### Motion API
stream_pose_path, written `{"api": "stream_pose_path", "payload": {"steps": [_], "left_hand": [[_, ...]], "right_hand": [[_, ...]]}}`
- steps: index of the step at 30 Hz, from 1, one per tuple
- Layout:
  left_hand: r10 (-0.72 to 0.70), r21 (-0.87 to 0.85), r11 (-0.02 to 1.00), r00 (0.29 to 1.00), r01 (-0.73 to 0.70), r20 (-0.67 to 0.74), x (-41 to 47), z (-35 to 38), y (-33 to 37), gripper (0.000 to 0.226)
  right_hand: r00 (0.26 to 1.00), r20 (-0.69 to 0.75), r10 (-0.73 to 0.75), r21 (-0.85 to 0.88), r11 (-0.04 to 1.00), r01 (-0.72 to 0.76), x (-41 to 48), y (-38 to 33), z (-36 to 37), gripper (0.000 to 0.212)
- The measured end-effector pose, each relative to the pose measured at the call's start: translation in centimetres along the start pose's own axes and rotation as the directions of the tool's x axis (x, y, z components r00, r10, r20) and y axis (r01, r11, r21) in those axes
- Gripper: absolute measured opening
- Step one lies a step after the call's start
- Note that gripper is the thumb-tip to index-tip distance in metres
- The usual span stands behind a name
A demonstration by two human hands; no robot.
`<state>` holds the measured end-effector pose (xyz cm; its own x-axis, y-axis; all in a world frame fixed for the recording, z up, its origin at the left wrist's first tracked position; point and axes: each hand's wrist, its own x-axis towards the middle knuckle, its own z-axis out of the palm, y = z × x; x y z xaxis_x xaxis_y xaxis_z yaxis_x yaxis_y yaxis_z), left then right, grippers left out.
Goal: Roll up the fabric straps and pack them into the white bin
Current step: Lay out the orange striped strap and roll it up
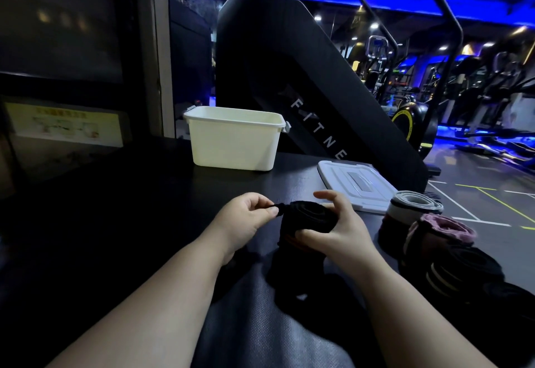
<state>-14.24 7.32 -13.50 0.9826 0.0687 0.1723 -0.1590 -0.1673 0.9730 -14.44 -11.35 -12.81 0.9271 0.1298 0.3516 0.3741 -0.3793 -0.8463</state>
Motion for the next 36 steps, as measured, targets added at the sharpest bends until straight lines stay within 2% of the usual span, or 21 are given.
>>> {"api": "stream_pose_path", "payload": {"steps": [4,8,11,16,18,20,22,25,27,29,32,36], "left_hand": [[0.073,0.059,0.996,0.994,-0.068,-0.08,0.3,-0.2,-0.1,0.017],[0.231,0.285,0.948,0.924,-0.143,-0.306,0.5,-0.2,0.0,0.018],[0.271,0.338,0.93,0.887,-0.142,-0.373,0.4,-0.3,0.1,0.02],[0.226,0.356,0.93,0.906,-0.09,-0.359,0.3,-0.6,0.3,0.021],[0.15,0.28,0.957,0.953,-0.074,-0.263,0.2,-0.7,0.2,0.02],[0.078,0.147,0.987,0.991,-0.061,-0.109,-0.1,-0.6,0.3,0.017],[0.058,0.104,0.993,0.998,-0.057,-0.015,-0.3,-0.6,0.4,0.015],[0.047,0.111,0.993,0.998,-0.051,0.042,-0.6,-0.4,0.7,0.016],[0.044,0.131,0.99,0.999,-0.045,0.014,-0.6,-0.5,0.6,0.018],[0.052,0.184,0.982,0.996,-0.037,-0.079,-0.3,-0.6,0.4,0.019],[0.123,0.35,0.936,0.968,-0.039,-0.219,0.2,-0.9,0.2,0.019],[0.203,0.463,0.884,0.944,-0.063,-0.259,0.4,-0.3,0.0,0.017]], "right_hand": [[1.0,0.006,-0.005,-0.013,1.0,0.005,0.0,-0.1,0.1,0.063],[0.999,0.047,-0.019,-0.027,0.999,0.021,-0.1,-0.2,0.2,0.062],[0.997,0.068,-0.021,-0.003,1.0,0.021,-0.1,-0.2,0.3,0.061],[0.998,0.062,-0.01,0.011,1.0,0.009,0.0,-0.1,0.3,0.057],[0.999,0.048,0.003,0.015,1.0,-0.004,0.0,0.0,0.1,0.055],[1.0,0.025,0.012,0.022,1.0,-0.012,0.1,0.1,-0.2,0.053],[1.0,0.012,0.013,0.023,1.0,-0.013,0.1,0.0,-0.4,0.051],[1.0,0.014,0.004,0.018,1.0,-0.005,0.1,-0.1,-0.4,0.051],[1.0,0.019,-0.004,0.011,1.0,0.004,0.0,-0.3,-0.3,0.052],[1.0,0.021,-0.008,0.007,1.0,0.008,0.0,-0.3,-0.2,0.053],[1.0,0.022,-0.012,-0.002,1.0,0.012,0.0,-0.3,0.0,0.056],[0.999,0.028,-0.021,-0.011,1.0,0.021,0.0,-0.2,0.1,0.056]]}}
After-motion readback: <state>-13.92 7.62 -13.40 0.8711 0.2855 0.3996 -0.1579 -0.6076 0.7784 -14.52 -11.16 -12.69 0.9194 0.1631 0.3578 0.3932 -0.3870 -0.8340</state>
